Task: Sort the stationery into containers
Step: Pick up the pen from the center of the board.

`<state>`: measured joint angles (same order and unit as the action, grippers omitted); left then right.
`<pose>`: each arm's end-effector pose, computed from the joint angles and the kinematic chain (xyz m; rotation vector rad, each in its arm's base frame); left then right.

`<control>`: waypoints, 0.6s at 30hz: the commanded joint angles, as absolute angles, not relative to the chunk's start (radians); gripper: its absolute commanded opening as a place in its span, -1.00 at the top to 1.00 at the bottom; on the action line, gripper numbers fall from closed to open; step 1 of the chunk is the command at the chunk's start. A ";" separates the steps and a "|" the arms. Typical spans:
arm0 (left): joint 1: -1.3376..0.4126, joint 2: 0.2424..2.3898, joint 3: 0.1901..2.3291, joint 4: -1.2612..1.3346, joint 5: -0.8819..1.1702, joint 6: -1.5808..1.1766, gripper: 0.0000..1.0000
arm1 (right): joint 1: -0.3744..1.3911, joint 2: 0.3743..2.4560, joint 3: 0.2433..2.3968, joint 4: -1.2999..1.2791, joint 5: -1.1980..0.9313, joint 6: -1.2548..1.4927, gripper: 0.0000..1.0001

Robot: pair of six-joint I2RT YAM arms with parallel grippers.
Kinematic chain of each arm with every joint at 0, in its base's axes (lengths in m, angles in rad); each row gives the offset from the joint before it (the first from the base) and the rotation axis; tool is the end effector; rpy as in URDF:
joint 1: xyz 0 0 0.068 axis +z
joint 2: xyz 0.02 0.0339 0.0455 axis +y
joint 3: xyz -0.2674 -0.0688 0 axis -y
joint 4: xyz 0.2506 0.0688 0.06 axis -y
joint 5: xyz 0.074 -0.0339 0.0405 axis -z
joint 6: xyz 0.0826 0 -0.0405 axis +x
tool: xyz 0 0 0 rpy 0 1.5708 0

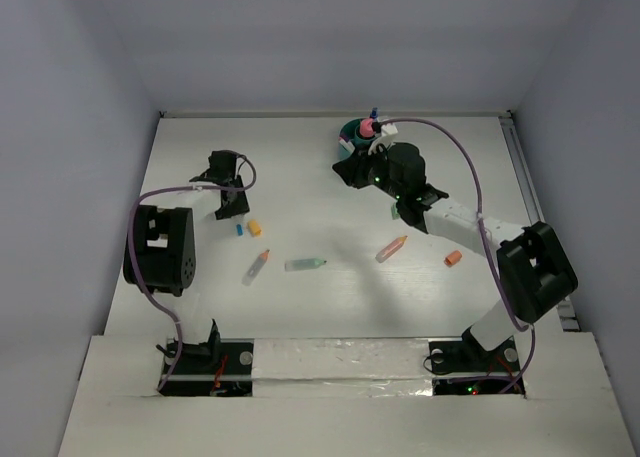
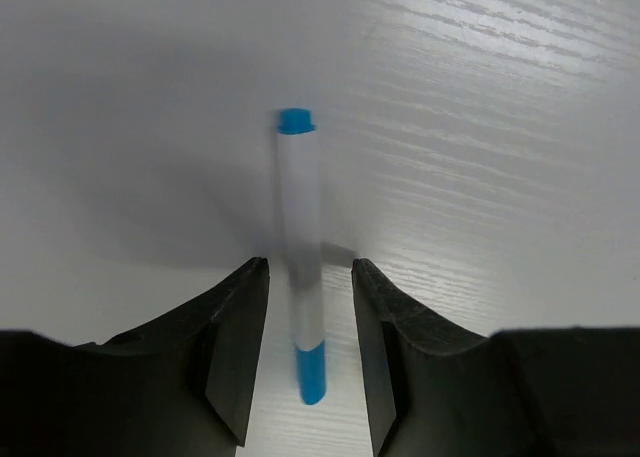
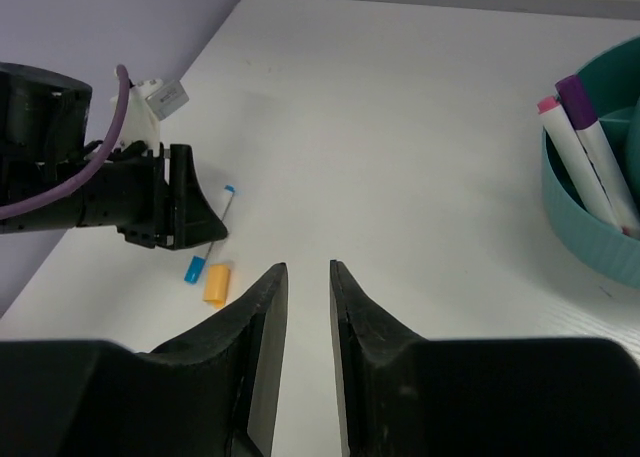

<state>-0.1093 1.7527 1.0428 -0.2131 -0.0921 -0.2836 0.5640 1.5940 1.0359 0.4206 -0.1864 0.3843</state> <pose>0.3903 -0.0352 0.1341 -0.2550 2.4758 -0.0506 0.3504 0.2397 0.2777 -0.3036 1.7570 0.8547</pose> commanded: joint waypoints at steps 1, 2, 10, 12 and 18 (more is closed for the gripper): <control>-0.103 1.758 1.075 -0.238 -0.112 -0.295 0.30 | 0.577 1.578 1.083 0.439 -0.206 0.377 0.41; -0.103 1.770 1.077 -0.239 -0.112 -0.296 0.33 | 0.577 1.578 1.081 0.443 -0.207 0.379 0.41; -0.103 1.790 1.101 -0.282 -0.152 -0.272 1.00 | 0.597 1.588 1.106 0.417 -0.230 0.390 0.20; -0.103 1.726 1.100 -0.275 -0.153 -0.272 1.00 | 0.607 1.606 1.150 0.361 -0.261 0.391 -0.06; -0.123 1.476 1.046 -0.160 -0.013 -0.218 1.00 | 0.617 1.649 1.207 0.341 -0.409 0.492 -0.81</control>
